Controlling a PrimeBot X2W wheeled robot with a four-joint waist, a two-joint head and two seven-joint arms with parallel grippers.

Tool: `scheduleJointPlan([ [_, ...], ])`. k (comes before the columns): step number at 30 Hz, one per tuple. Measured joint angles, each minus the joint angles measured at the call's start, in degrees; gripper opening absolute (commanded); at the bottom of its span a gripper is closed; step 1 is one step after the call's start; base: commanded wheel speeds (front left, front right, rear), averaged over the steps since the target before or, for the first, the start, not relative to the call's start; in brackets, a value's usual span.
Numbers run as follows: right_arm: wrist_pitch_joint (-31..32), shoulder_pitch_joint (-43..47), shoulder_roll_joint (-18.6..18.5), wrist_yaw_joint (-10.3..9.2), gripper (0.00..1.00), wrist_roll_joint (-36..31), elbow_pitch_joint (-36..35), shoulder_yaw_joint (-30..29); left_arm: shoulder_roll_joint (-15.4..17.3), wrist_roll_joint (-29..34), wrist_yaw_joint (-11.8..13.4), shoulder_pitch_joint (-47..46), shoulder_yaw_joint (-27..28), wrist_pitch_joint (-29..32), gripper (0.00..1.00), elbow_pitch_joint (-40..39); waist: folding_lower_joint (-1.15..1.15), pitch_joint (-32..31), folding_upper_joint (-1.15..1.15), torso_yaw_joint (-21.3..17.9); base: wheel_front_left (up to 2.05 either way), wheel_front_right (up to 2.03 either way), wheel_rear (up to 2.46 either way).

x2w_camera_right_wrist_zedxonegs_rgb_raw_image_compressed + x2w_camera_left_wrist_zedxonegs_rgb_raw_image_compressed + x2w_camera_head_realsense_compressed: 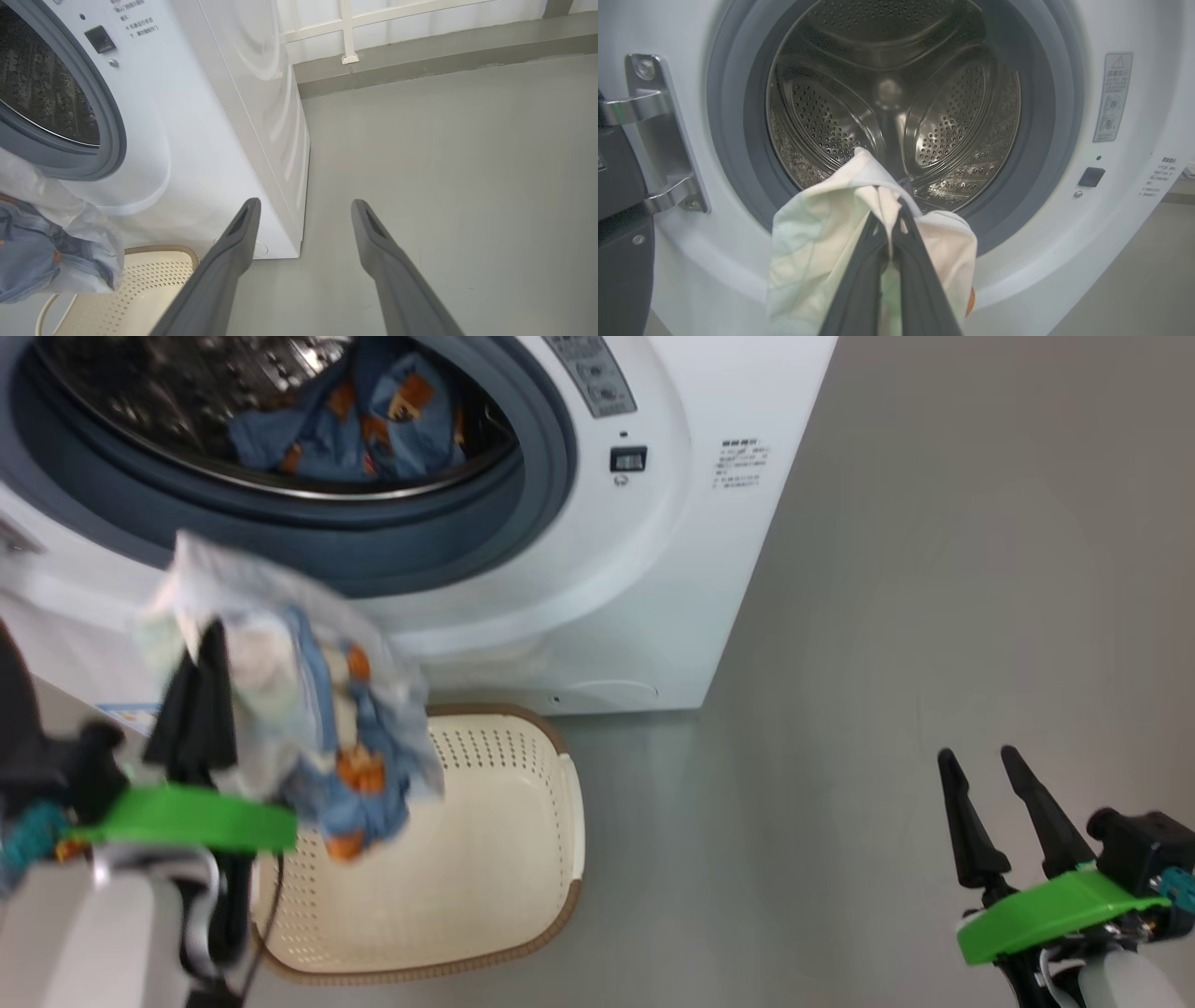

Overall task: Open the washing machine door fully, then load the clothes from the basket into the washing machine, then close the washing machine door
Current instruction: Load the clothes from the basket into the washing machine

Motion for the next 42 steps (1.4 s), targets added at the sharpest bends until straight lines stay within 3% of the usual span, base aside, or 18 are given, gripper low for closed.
scheduleJointPlan([
  [8, 0.00, -3.58, 0.37, 0.00, 1.00, -0.09, -0.01, 1.59, 2.18, -1.19, 0.00, -15.24, -1.27, -0.02, 0.00, 7.11, 0.00, 4.78, 0.00, -1.20, 0.00, 0.00, 0.00],
  [21, 0.00, -6.31, 2.09, 0.00, 1.00, -0.09, -0.07, 4.74, 4.45, -5.75, 0.00, -32.21, -6.72, -0.02, 0.00, 30.80, 0.00, 9.54, 0.00, -5.58, 0.00, 0.00, 0.00],
  [32, 0.00, -8.16, 3.00, 0.00, 1.00, -0.08, -0.14, 6.92, 7.43, -9.70, 0.00, -43.61, -13.71, -0.02, 0.00, 45.73, 0.00, 12.77, 0.00, -9.34, 0.00, 0.00, 0.00],
  [37, 0.00, -8.38, 3.53, 0.00, 1.00, -0.01, -0.36, 7.36, 9.33, -10.12, 0.00, -47.68, -14.97, -0.01, 0.00, 46.91, 0.00, 14.04, 0.00, -10.70, 0.00, 0.00, 0.00],
  [42, 0.00, -8.59, 3.67, 0.00, 1.00, -0.01, -0.80, 7.06, 11.54, -6.81, 0.03, -51.12, -11.32, -0.01, 0.00, 39.76, 0.00, 15.65, 0.00, -11.36, 0.00, 0.00, 0.00],
])
